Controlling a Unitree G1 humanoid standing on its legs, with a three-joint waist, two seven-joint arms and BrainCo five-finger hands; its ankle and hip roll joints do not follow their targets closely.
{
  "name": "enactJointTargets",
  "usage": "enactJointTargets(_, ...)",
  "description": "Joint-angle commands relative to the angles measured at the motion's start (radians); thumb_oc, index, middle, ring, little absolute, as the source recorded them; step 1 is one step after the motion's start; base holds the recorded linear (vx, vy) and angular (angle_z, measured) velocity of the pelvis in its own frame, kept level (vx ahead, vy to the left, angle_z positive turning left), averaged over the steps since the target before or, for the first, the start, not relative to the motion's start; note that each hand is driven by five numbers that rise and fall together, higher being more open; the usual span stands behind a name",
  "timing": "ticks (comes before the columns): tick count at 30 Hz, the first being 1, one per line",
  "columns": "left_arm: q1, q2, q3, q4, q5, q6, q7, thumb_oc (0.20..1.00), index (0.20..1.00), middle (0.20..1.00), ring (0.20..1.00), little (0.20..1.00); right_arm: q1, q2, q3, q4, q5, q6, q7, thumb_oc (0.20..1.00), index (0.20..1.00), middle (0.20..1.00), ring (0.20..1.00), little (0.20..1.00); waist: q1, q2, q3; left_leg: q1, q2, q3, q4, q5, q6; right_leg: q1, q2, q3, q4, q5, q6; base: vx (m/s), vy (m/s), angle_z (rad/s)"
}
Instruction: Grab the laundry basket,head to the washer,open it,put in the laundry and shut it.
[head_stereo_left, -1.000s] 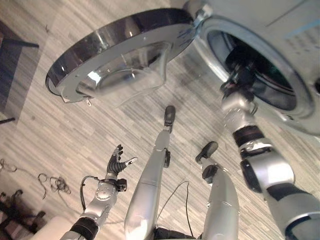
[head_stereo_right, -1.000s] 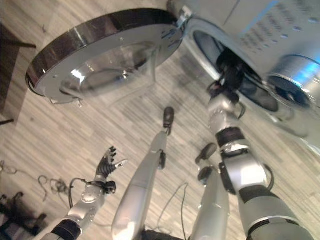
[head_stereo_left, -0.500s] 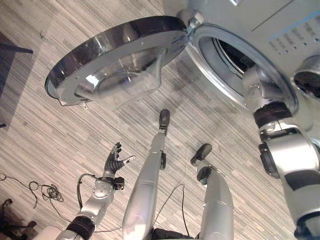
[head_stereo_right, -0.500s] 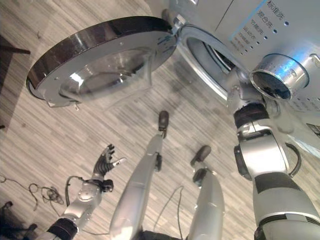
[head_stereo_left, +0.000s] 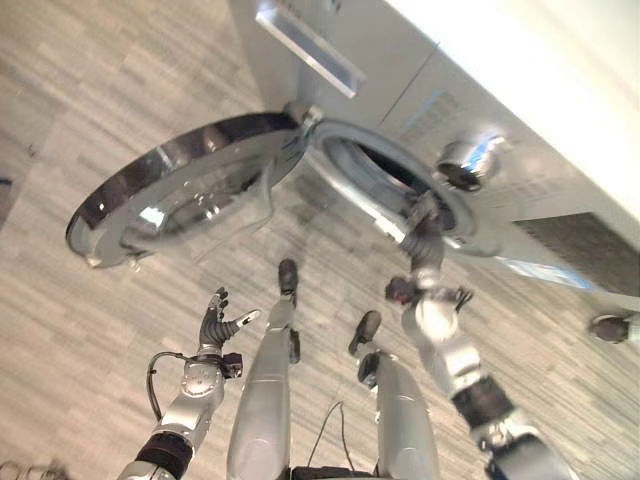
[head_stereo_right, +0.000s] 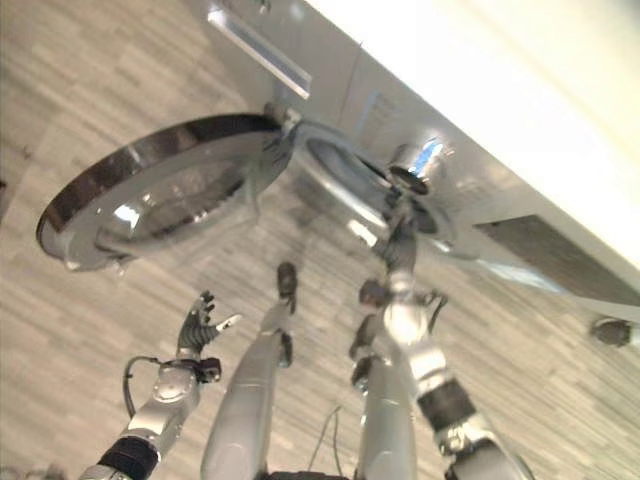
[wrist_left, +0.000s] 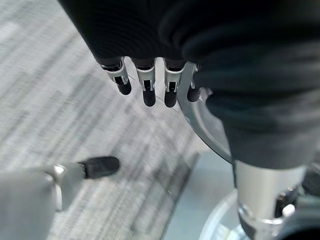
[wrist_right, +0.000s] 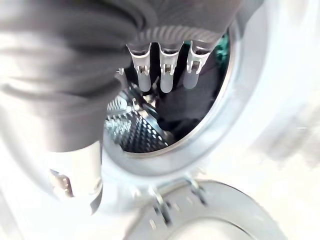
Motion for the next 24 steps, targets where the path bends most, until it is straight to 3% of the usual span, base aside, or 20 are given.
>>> enactJointTargets(1, 0.059, -0.017, -0.021, 0.079, 0.078, 0.009, -0.023, 1.0, 1.0, 1.0, 1.0, 1.0, -0.047, -0.024, -0.001, 0.075, -0.033, 0.019, 0.121, 1.0, 1.0, 1.0, 1.0, 1.0, 0.021, 0.041, -0.052, 0.12, -0.018, -0.001, -0.017, -0.098, -0.024, 0.142, 0.035, -0.022, 0.053, -0.045, -0.01, 0.11, 0.106, 0.01)
enactJointTargets(3, 0.06, -0.021, -0.013, 0.111, 0.089, 0.011, -0.025, 1.0, 1.0, 1.0, 1.0, 1.0, -0.017, -0.02, 0.016, 0.098, -0.036, 0.034, 0.148, 1.0, 1.0, 1.0, 1.0, 1.0, 0.013, 0.036, -0.067, 0.152, -0.019, 0.004, -0.031, -0.1, -0.022, 0.162, 0.029, -0.014, 0.044, -0.019, 0.002, 0.1, 0.107, -0.08)
enactJointTargets(4, 0.059, -0.023, 0.004, 0.163, 0.097, 0.022, -0.033, 1.0, 1.0, 1.0, 1.0, 1.0, 0.051, -0.012, 0.032, 0.138, -0.022, 0.059, 0.187, 1.0, 1.0, 1.0, 1.0, 1.0, -0.001, 0.027, -0.1, 0.216, -0.023, 0.014, -0.056, -0.11, -0.017, 0.182, 0.018, 0.003, 0.062, 0.029, 0.024, 0.08, 0.098, -0.14)
enactJointTargets(6, 0.06, -0.023, 0.004, 0.163, 0.097, 0.021, -0.033, 1.0, 1.0, 1.0, 1.0, 1.0, 0.052, -0.013, 0.032, 0.138, -0.021, 0.059, 0.187, 1.0, 1.0, 1.0, 1.0, 1.0, 0.0, 0.026, -0.098, 0.22, -0.024, 0.016, -0.059, -0.109, -0.017, 0.184, 0.017, 0.004, 0.061, 0.03, 0.025, 0.08, 0.107, -0.17)
enactJointTargets(8, 0.07, -0.031, 0.026, 0.237, 0.126, 0.042, -0.044, 1.0, 1.0, 1.0, 1.0, 1.0, 0.152, -0.016, 0.027, 0.169, -0.023, 0.096, 0.24, 1.0, 1.0, 1.0, 1.0, 1.0, -0.03, 0.03, -0.128, 0.324, -0.037, 0.018, -0.084, -0.133, 0.004, 0.192, 0.001, 0.052, 0.174, 0.098, 0.041, 0.15, 0.22, -0.19)
enactJointTargets(10, 0.07, -0.049, 0.039, 0.338, 0.164, 0.058, -0.059, 1.0, 1.0, 1.0, 1.0, 1.0, 0.245, -0.033, 0.001, 0.178, -0.033, 0.116, 0.279, 1.0, 1.0, 1.0, 1.0, 1.0, -0.069, 0.036, -0.14, 0.4, -0.045, 0.021, -0.077, -0.161, 0.03, 0.188, 0.023, 0.133, 0.301, 0.137, 0.049, 0.14, 0.2, 0.05)
enactJointTargets(11, 0.072, -0.056, 0.048, 0.381, 0.196, 0.068, -0.058, 1.0, 1.0, 1.0, 1.0, 1.0, 0.275, -0.029, -0.028, 0.188, -0.058, 0.127, 0.284, 1.0, 1.0, 1.0, 1.0, 1.0, -0.077, 0.043, -0.16, 0.442, -0.037, 0.023, -0.07, -0.177, 0.035, 0.186, 0.014, 0.141, 0.312, 0.132, 0.047, 0.17, 0.131, -0.02)
enactJointTargets(14, 0.065, -0.068, 0.057, 0.433, 0.208, 0.068, -0.056, 1.0, 1.0, 1.0, 1.0, 1.0, 0.296, -0.023, -0.062, 0.211, -0.052, 0.13, 0.286, 1.0, 1.0, 1.0, 1.0, 1.0, -0.082, 0.048, -0.187, 0.48, -0.029, 0.028, -0.084, -0.182, 0.025, 0.21, 0.005, 0.124, 0.231, 0.105, 0.04, 0.13, -0.001, -0.33)
enactJointTargets(15, 0.052, -0.082, 0.067, 0.475, 0.219, 0.079, -0.059, 1.0, 1.0, 1.0, 1.0, 1.0, 0.31, -0.021, -0.099, 0.223, -0.057, 0.139, 0.275, 1.0, 1.0, 1.0, 1.0, 1.0, -0.091, 0.049, -0.216, 0.507, -0.014, 0.034, -0.093, -0.178, 0.013, 0.231, -0.016, 0.081, 0.077, 0.119, 0.032, 0.12, -0.081, -0.29)
enactJointTargets(17, 0.049, -0.087, 0.07, 0.486, 0.226, 0.082, -0.057, 1.0, 1.0, 1.0, 1.0, 1.0, 0.32, -0.022, -0.11, 0.225, -0.061, 0.141, 0.273, 1.0, 1.0, 1.0, 1.0, 1.0, -0.099, 0.048, -0.224, 0.535, -0.013, 0.031, -0.095, -0.189, 0.008, 0.247, -0.022, 0.081, 0.006, 0.136, 0.039, 0.12, -0.074, -0.3)
enactJointTargets(19, 0.025, -0.104, 0.066, 0.512, 0.243, 0.083, -0.056, 1.0, 1.0, 1.0, 1.0, 1.0, 0.341, -0.019, -0.144, 0.245, -0.052, 0.15, 0.272, 1.0, 1.0, 1.0, 1.0, 1.0, -0.125, 0.034, -0.248, 0.588, -0.023, 0.013, -0.098, -0.218, -0.003, 0.283, -0.034, 0.135, -0.178, 0.199, 0.068, 0.17, -0.109, 0.09)
enactJointTargets(24, -0.008, -0.116, 0.054, 0.521, 0.252, 0.079, -0.058, 1.0, 1.0, 1.0, 1.0, 1.0, 0.385, -0.017, -0.175, 0.357, -0.157, 0.172, 0.239, 1.0, 1.0, 1.0, 1.0, 1.0, -0.166, 0.016, -0.259, 0.629, -0.035, -0.013, -0.076, -0.248, -0.002, 0.268, -0.054, 0.2, -0.232, 0.3, 0.105, 0.07, -0.085, 0.48)
